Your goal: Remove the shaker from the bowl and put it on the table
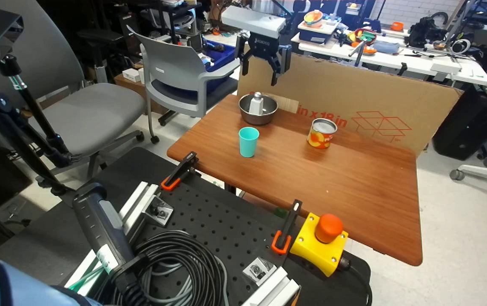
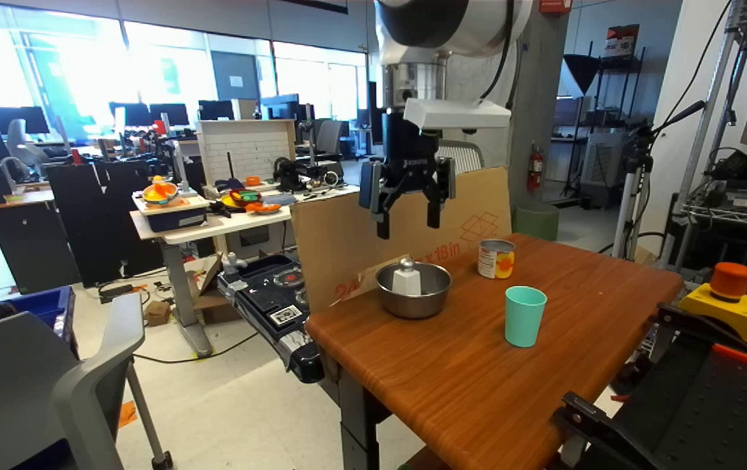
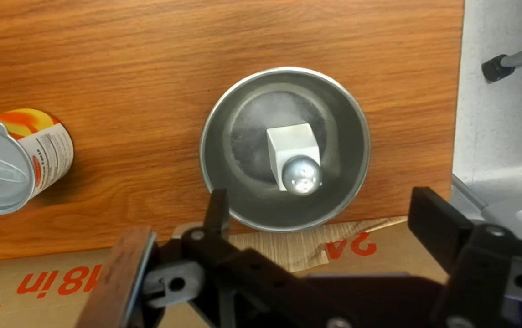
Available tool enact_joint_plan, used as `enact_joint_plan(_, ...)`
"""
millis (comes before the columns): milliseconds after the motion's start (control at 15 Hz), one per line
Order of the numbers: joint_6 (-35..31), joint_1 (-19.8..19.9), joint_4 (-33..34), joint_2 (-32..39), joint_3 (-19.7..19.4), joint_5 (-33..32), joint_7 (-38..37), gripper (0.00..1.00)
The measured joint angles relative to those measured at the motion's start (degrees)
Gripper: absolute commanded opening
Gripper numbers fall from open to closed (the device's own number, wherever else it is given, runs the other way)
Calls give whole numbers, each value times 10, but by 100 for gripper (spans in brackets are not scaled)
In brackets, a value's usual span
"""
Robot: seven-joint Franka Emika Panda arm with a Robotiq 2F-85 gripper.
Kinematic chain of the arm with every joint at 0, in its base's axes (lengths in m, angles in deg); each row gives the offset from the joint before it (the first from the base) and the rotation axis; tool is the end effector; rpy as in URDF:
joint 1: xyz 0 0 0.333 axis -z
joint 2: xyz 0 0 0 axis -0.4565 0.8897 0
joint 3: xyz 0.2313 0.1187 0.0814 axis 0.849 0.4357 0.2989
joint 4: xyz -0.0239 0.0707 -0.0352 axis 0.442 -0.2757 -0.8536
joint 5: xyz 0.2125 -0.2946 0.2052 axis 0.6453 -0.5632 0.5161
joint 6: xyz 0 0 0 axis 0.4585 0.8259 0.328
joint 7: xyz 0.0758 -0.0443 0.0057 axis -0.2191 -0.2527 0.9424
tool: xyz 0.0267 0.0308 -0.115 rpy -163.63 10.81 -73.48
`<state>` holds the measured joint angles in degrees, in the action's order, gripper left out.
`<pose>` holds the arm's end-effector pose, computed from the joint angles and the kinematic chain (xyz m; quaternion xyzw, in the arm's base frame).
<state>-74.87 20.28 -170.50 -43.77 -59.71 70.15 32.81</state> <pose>0.6208 0.1156 0.1692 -0.9999 0.0074 0.0069 0.0017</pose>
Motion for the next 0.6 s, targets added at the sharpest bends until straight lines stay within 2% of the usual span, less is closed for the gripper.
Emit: enact_joint_plan(600, 39, -29, 49, 61, -27, -12, -15, 100)
